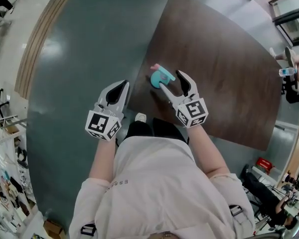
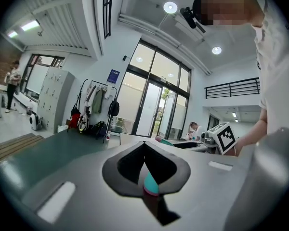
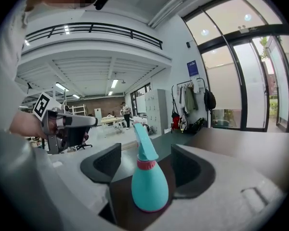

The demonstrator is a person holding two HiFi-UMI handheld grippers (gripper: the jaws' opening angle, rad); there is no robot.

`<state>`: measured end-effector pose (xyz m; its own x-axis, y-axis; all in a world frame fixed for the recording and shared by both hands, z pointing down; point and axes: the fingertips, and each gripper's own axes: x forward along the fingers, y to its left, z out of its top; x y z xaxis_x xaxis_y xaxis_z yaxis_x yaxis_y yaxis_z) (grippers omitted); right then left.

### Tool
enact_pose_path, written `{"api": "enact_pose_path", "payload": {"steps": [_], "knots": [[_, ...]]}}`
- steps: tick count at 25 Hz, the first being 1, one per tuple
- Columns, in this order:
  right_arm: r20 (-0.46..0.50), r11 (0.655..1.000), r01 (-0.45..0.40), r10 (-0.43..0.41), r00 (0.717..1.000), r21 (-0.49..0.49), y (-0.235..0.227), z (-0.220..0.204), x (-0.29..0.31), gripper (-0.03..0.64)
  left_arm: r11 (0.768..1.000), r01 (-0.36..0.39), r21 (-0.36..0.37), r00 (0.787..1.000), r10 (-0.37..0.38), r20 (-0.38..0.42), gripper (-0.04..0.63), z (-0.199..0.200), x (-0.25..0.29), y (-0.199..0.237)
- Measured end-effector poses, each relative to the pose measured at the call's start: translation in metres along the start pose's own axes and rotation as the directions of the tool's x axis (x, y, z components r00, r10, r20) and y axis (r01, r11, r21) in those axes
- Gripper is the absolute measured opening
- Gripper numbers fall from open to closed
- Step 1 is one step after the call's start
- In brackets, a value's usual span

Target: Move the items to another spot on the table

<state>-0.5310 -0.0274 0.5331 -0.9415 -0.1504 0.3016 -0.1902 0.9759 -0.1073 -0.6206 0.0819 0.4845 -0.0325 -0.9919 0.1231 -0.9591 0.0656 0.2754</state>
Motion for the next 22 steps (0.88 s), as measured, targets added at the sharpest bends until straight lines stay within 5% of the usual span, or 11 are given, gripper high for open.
{"api": "enact_pose_path", "payload": {"steps": [9,11,13,22], "knots": [[0.034,0.998,-0.060,0.061,0.998,-0.020,0.009,-0.014,0.039,0.302,0.999,-0.029,-0.037,0.999,0.029,-0.021,0.015,-0.040,0.003,0.029],[0.040,0.997,-0.067,0.068,0.997,-0.022,0.012,-0.012,0.040,0.289,0.999,-0.026,-0.036,0.999,0.025,-0.024,0.015,-0.041,0.003,0.029],[0.034,0.996,-0.079,0.080,0.996,-0.027,0.016,-0.012,0.040,0.184,0.999,-0.018,-0.032,0.999,0.017,-0.028,0.015,-0.039,0.002,0.029],[-0.011,0.999,-0.036,0.036,0.999,0.007,0.022,-0.006,0.036,0.172,1.000,0.016,-0.026,0.999,-0.017,-0.047,0.015,-0.014,-0.007,0.034]]}}
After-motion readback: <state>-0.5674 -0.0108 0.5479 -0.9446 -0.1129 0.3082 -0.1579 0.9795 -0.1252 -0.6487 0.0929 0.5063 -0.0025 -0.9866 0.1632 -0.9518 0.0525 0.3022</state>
